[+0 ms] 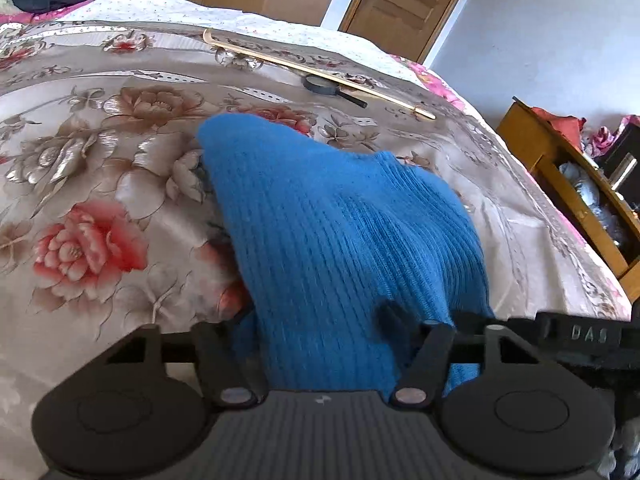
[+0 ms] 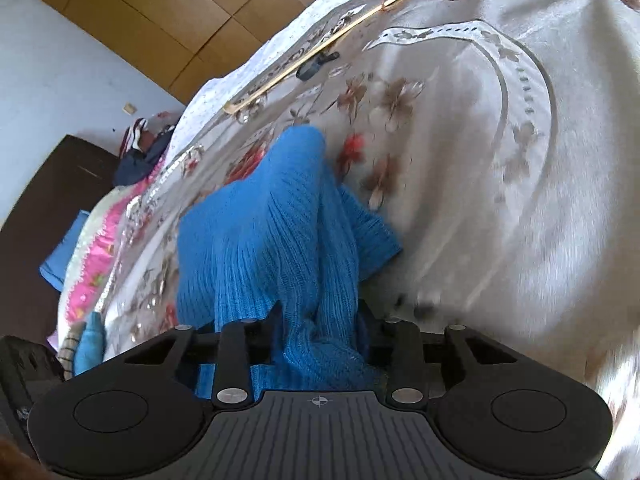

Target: Fold small clothes

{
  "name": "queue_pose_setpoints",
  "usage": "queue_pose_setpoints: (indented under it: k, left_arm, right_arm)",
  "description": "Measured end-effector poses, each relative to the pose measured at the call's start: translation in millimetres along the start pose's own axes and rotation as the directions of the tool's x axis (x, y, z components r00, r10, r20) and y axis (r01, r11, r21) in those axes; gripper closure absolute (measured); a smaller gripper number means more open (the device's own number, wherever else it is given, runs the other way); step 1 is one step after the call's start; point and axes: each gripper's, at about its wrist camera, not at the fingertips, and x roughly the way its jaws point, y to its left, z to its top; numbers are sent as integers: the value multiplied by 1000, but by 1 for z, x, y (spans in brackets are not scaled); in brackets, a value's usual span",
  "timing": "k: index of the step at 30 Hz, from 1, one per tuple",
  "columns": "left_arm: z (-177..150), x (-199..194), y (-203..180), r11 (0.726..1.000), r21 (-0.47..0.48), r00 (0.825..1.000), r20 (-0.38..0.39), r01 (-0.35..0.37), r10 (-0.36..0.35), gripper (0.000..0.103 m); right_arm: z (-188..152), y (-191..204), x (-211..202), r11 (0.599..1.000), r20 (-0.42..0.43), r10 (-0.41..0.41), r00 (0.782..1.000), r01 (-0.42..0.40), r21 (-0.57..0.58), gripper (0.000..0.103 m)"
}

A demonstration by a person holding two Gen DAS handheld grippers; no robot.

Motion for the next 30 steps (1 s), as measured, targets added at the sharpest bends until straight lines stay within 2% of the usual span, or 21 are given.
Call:
queue_pose_setpoints:
  k: [2,5,9,13,16,18,22,25,28,30]
  left_arm:
    - [-1,-7,2,1000,0,1000,-3,13,-13,43]
    - [-5,-24,11,999,10,999,-24,45,-45,48]
    - [-25,-52,28,997,25,995,-71,70,-68,48]
    - [-55,-94,45,996,48,990,-120,79,-73,48]
    - [-75,-125,67,997,1,987,-138,79,-78,47]
    - [-84,-139,81,996,-30,988,-132,79,-82,45]
    - [-83,-155,87,997,-29,992,-103,70,-73,45]
    - [-78,-173,75,997,61,999,-15,42,-41,45]
    - [-68,-175,61,992,123,997,79,17,-26,45]
    - [-60,-168,53,992,129,992,125,7,-23,45]
  right_arm:
    - [-9,6,-6,1000,-3,-3,1000,3,4,77]
    - [-22,16,-16,1000,-25,1,1000,-1,8,79]
    - [-52,33,-23,1000,-87,2,996,-4,-19,79]
    - [-98,56,-32,999,-162,27,986,-33,-35,80]
    - [-127,69,-37,1000,-171,17,985,-20,-22,80]
    - [-140,79,-39,999,-153,-22,988,15,-51,77]
    - [-140,97,-58,990,-90,-105,990,95,-103,73]
    - [-137,121,-84,960,66,-188,980,198,-198,73]
    - [-127,148,-85,931,170,-179,969,223,-288,73]
    - [-123,164,-73,883,243,-203,949,284,-374,73]
